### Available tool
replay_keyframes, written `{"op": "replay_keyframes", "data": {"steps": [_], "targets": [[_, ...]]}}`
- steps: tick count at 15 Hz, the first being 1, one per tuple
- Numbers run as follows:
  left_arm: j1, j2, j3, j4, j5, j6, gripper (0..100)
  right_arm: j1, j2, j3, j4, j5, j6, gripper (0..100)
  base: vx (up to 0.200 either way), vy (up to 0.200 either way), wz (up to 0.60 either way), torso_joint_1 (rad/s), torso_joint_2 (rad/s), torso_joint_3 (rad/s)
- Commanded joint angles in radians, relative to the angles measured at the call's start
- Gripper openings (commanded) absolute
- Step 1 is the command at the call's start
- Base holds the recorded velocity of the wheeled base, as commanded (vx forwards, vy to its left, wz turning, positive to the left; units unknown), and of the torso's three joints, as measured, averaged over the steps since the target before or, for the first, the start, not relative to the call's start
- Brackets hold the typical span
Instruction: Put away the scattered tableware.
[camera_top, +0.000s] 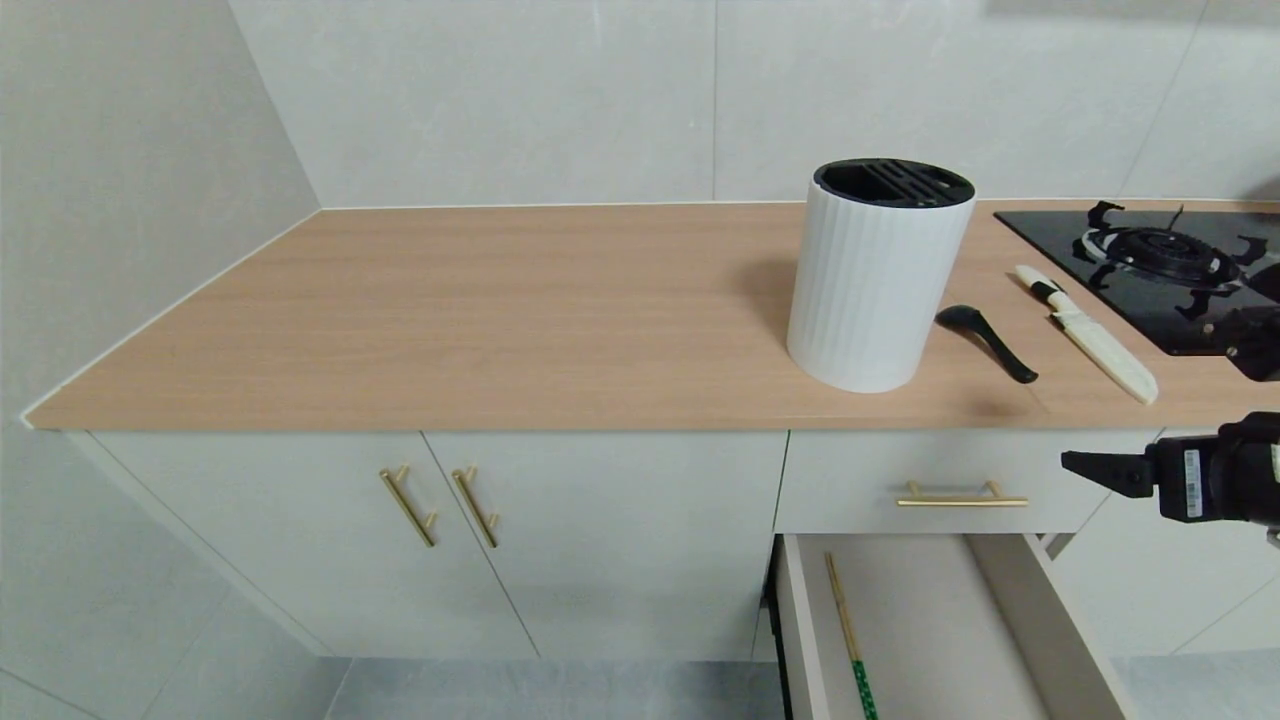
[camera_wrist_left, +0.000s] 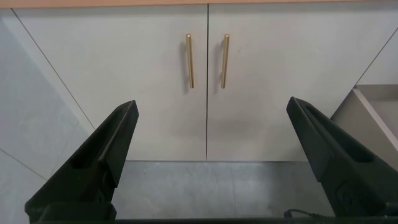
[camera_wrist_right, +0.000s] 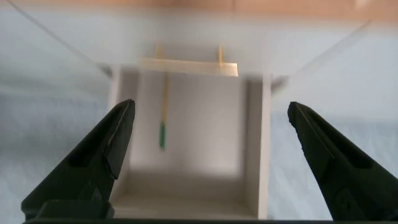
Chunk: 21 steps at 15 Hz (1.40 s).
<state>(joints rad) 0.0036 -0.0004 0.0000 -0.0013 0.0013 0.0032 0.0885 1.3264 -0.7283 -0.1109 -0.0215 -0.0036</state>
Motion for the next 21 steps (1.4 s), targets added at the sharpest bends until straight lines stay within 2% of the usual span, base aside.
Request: {"op": "replay_keyframes", "data": {"steps": [1,3,5,7,12,14,21], "targets": [[0.001,0.0,-0.002,0.0,0.0,0.0,100,-0.01,0.053,-0.082,-0.024,0.071,-0.004,100,0.0,0.0,0.0,0.0,0.0,0.0],[0.001,0.0,0.0,0.0,0.0,0.0,100,-0.041,0.16,-0.23,-0.036,0.155,-0.065,100,0.0,0.0,0.0,0.0,0.0,0.0],[0.001,0.0,-0.002,0.0,0.0,0.0,100,-0.073,0.232,-0.296,-0.049,0.178,-0.141,100,0.0,0.0,0.0,0.0,0.0,0.0],[0.001,0.0,0.0,0.0,0.0,0.0,100,-0.101,0.353,-0.376,-0.133,0.219,-0.153,100,0.0,0.0,0.0,0.0,0.0,0.0],[0.001,0.0,0.0,0.0,0.0,0.0,100,-0.144,0.545,-0.382,-0.454,0.258,-0.174,100,0.0,0.0,0.0,0.0,0.0,0.0],[0.001,0.0,0.0,0.0,0.0,0.0,100,-0.151,0.55,-0.382,-0.466,0.318,-0.17,100,0.0,0.0,0.0,0.0,0.0,0.0],[0.001,0.0,0.0,0.0,0.0,0.0,100,-0.162,0.622,-0.405,-0.463,0.324,-0.164,100,0.0,0.0,0.0,0.0,0.0,0.0]]}}
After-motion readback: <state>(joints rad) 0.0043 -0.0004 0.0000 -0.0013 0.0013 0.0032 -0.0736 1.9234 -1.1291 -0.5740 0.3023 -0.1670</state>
